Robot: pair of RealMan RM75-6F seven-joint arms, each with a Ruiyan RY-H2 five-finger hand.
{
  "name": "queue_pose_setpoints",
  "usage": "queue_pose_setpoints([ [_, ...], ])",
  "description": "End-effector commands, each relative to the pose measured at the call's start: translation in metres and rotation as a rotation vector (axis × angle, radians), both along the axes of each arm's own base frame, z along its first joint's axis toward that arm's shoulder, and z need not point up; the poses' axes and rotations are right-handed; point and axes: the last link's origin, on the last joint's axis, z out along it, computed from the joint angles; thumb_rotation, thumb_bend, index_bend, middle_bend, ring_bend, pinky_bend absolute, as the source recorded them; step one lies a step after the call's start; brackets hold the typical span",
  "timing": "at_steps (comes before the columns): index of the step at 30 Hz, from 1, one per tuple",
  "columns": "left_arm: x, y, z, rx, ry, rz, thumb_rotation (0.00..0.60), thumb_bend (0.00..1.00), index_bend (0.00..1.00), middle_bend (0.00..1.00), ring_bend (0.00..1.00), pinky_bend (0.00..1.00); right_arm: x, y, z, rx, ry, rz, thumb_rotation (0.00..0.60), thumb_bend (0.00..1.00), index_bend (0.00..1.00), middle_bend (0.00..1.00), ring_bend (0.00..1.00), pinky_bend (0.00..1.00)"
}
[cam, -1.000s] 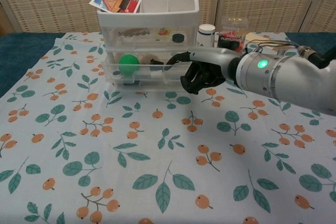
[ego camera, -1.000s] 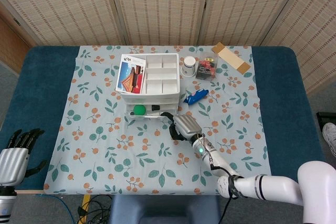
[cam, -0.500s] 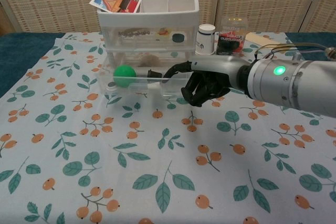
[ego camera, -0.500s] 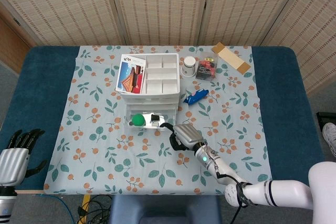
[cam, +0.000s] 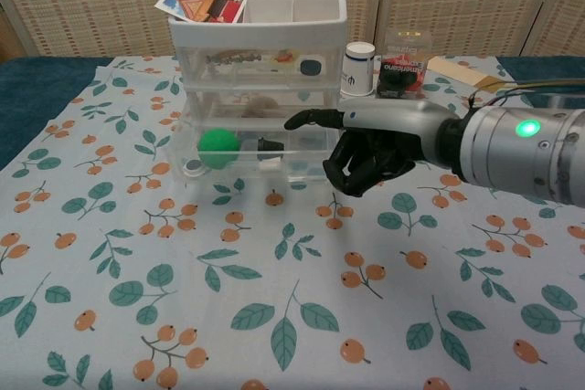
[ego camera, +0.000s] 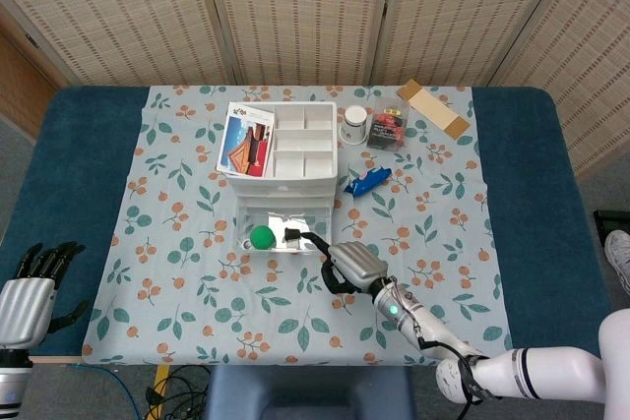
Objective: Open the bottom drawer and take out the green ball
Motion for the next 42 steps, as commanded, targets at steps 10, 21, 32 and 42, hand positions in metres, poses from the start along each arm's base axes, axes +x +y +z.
queue_pose_setpoints([
  [10,0.002,0.0,0.0,0.003,0.001,-0.005,0.6,0.2,0.17,0.18,0.18,0.09,0.029,-0.007,0.034,-0.072,0.035,0.177,0.6,0.65,0.0,0.73,0.87,1.0],
  [21,0.0,-0.004,0.003,0.015,-0.004,0.004,0.6,0.2,0.17,0.18,0.18,0.09,0.082,-0.039,0.036,-0.28,0.336,0.639,0.6,0.39,0.13,0.72,0.84,1.0],
  [32,-0.004,-0.007,0.007,0.034,-0.01,0.016,0.6,0.2,0.17,0.18,0.18,0.09,0.099,-0.058,0.007,-0.383,0.5,0.878,0.6,0.24,0.13,0.78,0.89,1.0],
  [42,-0.005,-0.009,0.01,0.043,-0.011,0.023,0.6,0.2,0.17,0.18,0.18,0.09,0.108,-0.075,-0.015,-0.441,0.554,0.968,0.6,0.2,0.18,0.83,0.93,1.0],
])
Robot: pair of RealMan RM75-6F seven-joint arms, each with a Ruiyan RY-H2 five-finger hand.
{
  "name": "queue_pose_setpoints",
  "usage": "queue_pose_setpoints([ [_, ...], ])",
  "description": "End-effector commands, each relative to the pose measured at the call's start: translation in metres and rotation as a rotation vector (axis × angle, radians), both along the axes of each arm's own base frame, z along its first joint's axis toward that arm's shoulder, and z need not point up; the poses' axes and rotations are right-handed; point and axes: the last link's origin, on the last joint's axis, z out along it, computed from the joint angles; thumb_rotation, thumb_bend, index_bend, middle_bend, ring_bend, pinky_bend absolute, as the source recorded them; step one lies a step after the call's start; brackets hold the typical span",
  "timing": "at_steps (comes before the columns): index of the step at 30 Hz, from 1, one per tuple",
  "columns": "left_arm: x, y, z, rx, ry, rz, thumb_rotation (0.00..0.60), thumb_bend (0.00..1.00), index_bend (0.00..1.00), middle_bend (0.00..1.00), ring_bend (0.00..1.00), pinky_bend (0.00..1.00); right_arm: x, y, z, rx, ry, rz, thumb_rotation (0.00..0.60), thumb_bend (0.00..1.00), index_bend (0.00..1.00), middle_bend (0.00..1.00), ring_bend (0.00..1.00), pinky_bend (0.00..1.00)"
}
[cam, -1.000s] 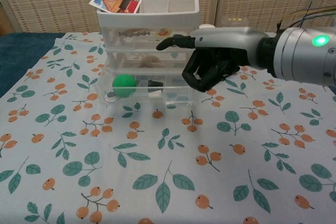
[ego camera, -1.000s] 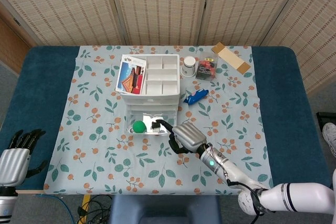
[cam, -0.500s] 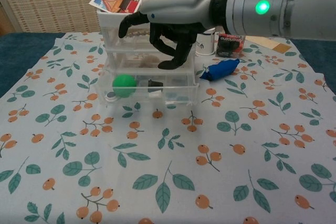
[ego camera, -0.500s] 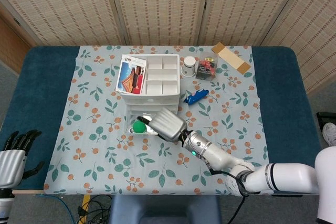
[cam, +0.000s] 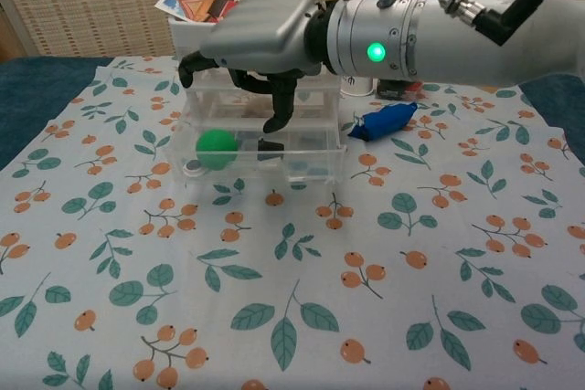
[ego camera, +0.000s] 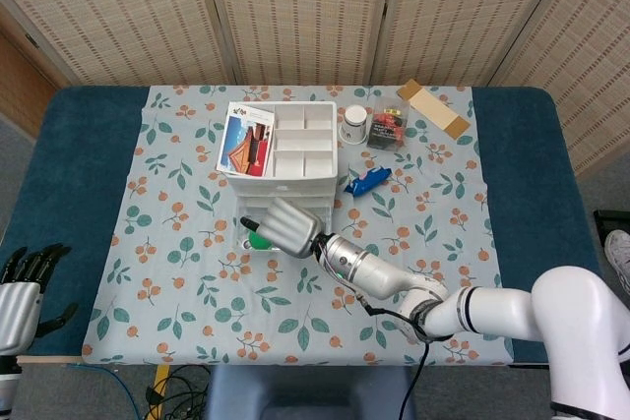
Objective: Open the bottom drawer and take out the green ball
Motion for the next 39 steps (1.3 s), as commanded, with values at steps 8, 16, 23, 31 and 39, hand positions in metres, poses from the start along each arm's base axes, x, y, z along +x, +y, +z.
queue_pose_setpoints([
  [8,-0.003,-0.003,0.002,0.007,0.001,0.015,0.6,0.2,0.17,0.18,0.18,0.09,0.005,-0.011,-0.023,-0.01,0.05,0.055,0.6,0.22,0.21,0.83,0.94,1.0],
  [16,-0.003,-0.003,0.002,0.006,0.001,0.015,0.6,0.2,0.17,0.18,0.18,0.09,0.004,-0.012,-0.031,-0.001,0.069,0.064,0.6,0.25,0.26,0.83,0.94,1.0],
  [23,-0.004,-0.003,0.002,0.006,0.003,0.018,0.6,0.2,0.17,0.18,0.18,0.09,0.002,-0.012,-0.035,0.005,0.081,0.062,0.6,0.25,0.3,0.83,0.94,1.0],
  [31,-0.005,-0.003,0.002,0.009,0.003,0.021,0.6,0.2,0.17,0.18,0.18,0.09,0.002,-0.012,-0.038,0.008,0.092,0.069,0.6,0.25,0.3,0.83,0.93,1.0],
  [39,-0.005,-0.003,0.003,0.012,0.005,0.024,0.6,0.2,0.17,0.18,0.18,0.09,0.006,-0.013,-0.042,0.007,0.109,0.09,0.6,0.25,0.3,0.83,0.93,1.0],
])
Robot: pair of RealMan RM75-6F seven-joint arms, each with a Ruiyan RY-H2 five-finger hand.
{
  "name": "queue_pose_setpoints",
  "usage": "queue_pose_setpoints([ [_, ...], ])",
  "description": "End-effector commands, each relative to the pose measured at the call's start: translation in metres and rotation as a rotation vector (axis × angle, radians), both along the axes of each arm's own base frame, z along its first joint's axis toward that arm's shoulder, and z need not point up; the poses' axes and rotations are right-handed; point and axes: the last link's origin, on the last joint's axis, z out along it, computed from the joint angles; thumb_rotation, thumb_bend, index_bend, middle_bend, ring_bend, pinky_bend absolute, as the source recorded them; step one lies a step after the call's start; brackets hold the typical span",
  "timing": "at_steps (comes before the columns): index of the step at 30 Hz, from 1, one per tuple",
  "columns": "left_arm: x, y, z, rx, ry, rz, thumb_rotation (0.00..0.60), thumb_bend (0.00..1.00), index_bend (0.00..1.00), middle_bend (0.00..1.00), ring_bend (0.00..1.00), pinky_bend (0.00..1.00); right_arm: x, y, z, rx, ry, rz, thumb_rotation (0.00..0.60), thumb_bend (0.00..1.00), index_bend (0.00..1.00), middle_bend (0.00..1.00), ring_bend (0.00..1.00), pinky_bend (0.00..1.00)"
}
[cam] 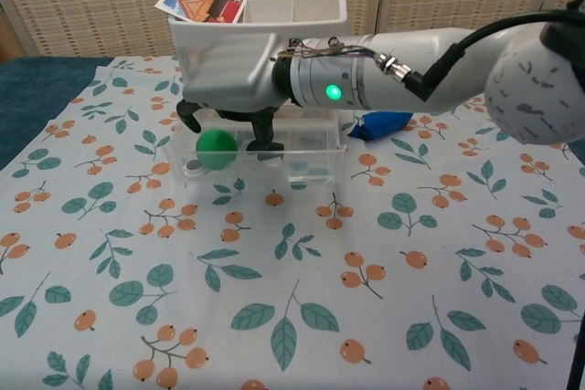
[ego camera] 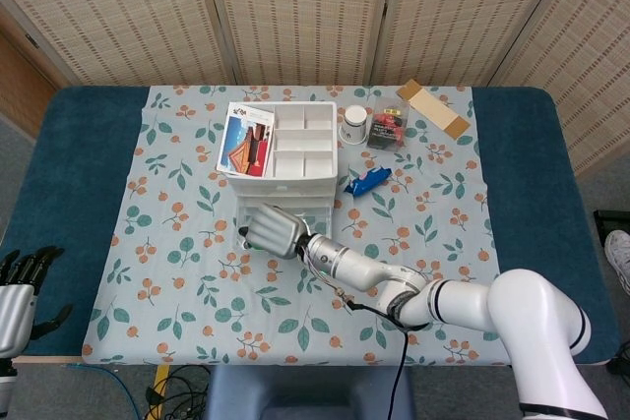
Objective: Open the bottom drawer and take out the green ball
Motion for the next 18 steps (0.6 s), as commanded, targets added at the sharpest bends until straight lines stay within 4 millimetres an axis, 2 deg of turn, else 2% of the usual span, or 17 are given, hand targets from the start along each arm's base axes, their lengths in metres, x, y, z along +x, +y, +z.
queue_pose_setpoints([
  [1,-0.0001,0.0,0.0003,0.001,0.001,0.001,0.6,0.2,0.17,0.18,0.18,0.09,0.0005,-0.0004,-0.001,-0.002,0.009,0.009,0.6,0.25,0.3,0.83,0.93,1.0],
  [18,-0.0014,0.0,-0.0005,0.001,0.001,0.006,0.6,0.2,0.17,0.18,0.18,0.09,0.0026,0.0008,-0.0103,0.014,0.052,0.032,0.6,0.25,0.3,0.82,0.93,1.0],
])
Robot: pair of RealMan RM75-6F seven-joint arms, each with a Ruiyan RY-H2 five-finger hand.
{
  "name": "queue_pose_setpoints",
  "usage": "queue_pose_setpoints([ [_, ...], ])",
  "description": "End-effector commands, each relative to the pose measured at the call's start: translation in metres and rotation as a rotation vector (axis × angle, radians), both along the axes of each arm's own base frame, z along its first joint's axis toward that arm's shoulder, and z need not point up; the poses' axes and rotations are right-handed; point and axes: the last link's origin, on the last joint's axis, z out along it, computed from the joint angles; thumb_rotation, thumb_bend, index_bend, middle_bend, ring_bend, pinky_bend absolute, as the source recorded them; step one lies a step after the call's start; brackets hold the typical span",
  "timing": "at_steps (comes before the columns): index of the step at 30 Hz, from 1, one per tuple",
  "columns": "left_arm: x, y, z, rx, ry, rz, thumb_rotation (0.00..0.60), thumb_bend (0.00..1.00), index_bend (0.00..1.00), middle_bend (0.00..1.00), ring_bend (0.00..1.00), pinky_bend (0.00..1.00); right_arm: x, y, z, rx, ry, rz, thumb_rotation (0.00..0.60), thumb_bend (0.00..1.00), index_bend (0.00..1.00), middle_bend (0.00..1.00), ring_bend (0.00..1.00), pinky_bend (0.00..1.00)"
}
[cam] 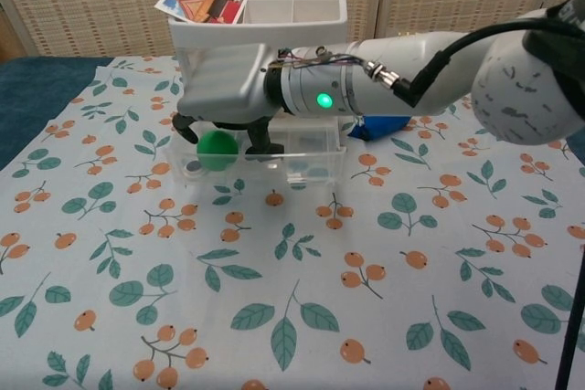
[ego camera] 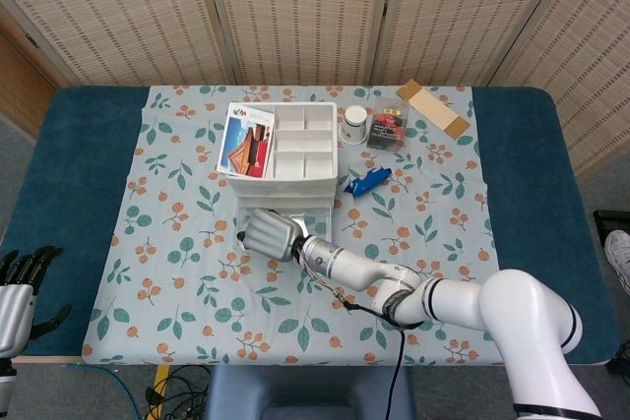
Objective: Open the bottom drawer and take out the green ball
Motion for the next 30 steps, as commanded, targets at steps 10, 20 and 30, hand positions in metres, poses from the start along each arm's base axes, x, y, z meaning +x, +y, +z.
queue_pose_setpoints([
  [10,-0.001,-0.001,0.0,0.003,0.0,0.003,0.6,0.2,0.17,0.18,0.18,0.09,-0.001,-0.002,-0.003,-0.001,0.001,-0.008,0.6,0.37,0.42,0.83,0.93,1.0],
  [20,-0.002,-0.001,0.0,0.005,-0.001,0.002,0.6,0.2,0.16,0.18,0.18,0.09,-0.002,-0.003,0.002,-0.022,-0.022,-0.001,0.6,0.47,0.53,0.84,0.94,1.0],
  [30,0.003,0.002,0.0,0.003,-0.005,-0.021,0.6,0.2,0.16,0.18,0.18,0.09,-0.005,0.009,0.045,-0.056,-0.15,0.006,0.6,0.48,0.53,0.85,0.94,1.0],
])
